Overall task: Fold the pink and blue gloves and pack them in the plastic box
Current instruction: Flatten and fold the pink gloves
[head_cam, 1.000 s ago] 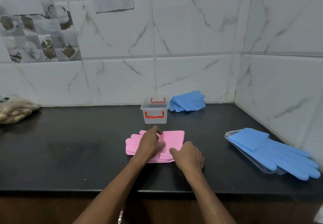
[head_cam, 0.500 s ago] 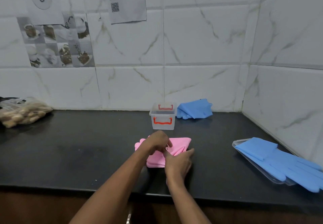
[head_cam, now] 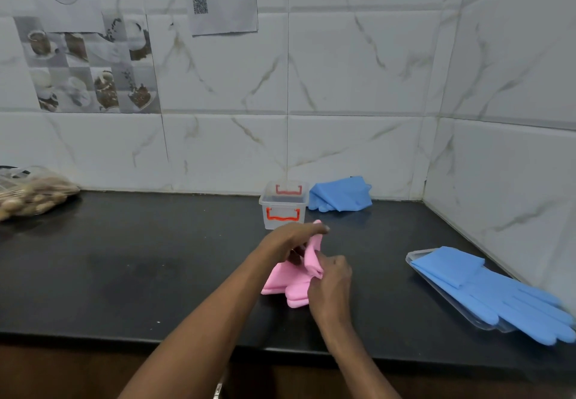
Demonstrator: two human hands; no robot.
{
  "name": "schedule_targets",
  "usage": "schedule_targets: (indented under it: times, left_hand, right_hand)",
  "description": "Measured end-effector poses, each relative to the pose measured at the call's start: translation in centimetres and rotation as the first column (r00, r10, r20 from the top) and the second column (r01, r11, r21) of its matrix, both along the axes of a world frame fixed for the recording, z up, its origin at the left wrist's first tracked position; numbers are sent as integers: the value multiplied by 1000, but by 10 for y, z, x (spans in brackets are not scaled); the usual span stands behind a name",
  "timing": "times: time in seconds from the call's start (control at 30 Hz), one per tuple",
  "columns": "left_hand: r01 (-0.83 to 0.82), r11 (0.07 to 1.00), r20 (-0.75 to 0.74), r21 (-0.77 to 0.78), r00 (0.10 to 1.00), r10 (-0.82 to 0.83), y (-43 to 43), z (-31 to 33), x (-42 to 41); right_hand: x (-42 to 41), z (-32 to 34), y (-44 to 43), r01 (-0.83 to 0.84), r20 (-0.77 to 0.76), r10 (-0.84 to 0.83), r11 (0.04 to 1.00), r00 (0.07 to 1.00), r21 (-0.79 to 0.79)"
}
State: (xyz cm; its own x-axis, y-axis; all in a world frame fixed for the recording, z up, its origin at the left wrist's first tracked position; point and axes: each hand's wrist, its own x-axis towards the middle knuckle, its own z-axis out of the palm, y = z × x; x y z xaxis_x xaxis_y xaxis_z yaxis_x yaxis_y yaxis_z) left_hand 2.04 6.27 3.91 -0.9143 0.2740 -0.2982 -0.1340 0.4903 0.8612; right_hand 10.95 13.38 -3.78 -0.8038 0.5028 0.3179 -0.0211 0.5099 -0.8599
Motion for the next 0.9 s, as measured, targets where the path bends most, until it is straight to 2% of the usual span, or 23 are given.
schedule_targets:
  times: [0.07, 0.13, 0.2, 0.23, 0.3, 0.37, 0.4, 0.43, 0.5, 0.53, 0.57, 0.63, 0.7, 0.73, 0.8, 0.9]
  left_hand:
    - [-73, 990, -133, -118, 989, 58, -3, -1, -1]
    - [-108, 993, -102, -47, 989, 103, -16, -5, -3]
    - [-146, 982, -9, 119, 989, 148, -36, -15, -5]
    - [-170, 965, 28, 200, 985, 168, -45, -22, -4]
    - [-239, 896, 114, 374, 971, 212, -58, -36, -1]
    - [-310, 809, 149, 500, 951, 272, -61, -47, 1]
    - [-335, 788, 117, 517, 939, 323, -59, -49, 2]
    - [-351, 804, 24, 480, 921, 389, -55, -50, 3]
    - [-393, 900, -386, 189, 813, 436, -51, -49, 3]
    - [-444, 896, -557, 27, 737, 382, -49, -48, 4]
    - [-487, 868, -651, -97, 691, 315, -49, -49, 5]
    - [-491, 836, -639, -245, 730, 242, -48, -58, 5]
    - [-456, 825, -577, -333, 790, 204, -46, -70, 8]
    - [-450, 818, -576, -360, 796, 184, -44, -74, 9]
    - [-456, 826, -600, -331, 778, 189, -43, -78, 10]
    - [-445, 883, -624, -147, 735, 266, -48, -83, 10]
  right_hand:
    - [3, 0, -4, -131, -55, 124, 980, 991, -152]
    - [4, -2, -7, -272, -76, 266, 958, 961, -92]
    - [0, -6, -9, -410, -9, 411, 911, 912, 45]
    - [-3, -7, -9, -453, 124, 437, 871, 891, 190]
    - [-7, -10, -8, -462, 356, 320, 759, 878, 458]
    - [-5, -10, -9, -445, 372, 274, 725, 887, 527]
    - [-5, -11, -8, -432, 347, 278, 733, 896, 526]
    - [-5, -14, -7, -418, 325, 278, 734, 904, 535]
    - [-1, -15, -7, -413, 320, 273, 725, 907, 551]
    - [1, -14, -6, -422, 318, 289, 733, 903, 534]
    - [3, -13, -5, -442, 315, 319, 744, 894, 501]
    - [6, -6, -3, -489, 300, 400, 801, 866, 344]
    - [2, 6, 1, -401, 208, 373, 909, 904, 112]
    - [-4, 13, 3, -314, 177, 303, 949, 936, 36]
    - [-17, 24, 10, -183, 230, 186, 982, 955, -34]
    - [-35, 33, 9, -270, 332, 339, 933, 880, -237]
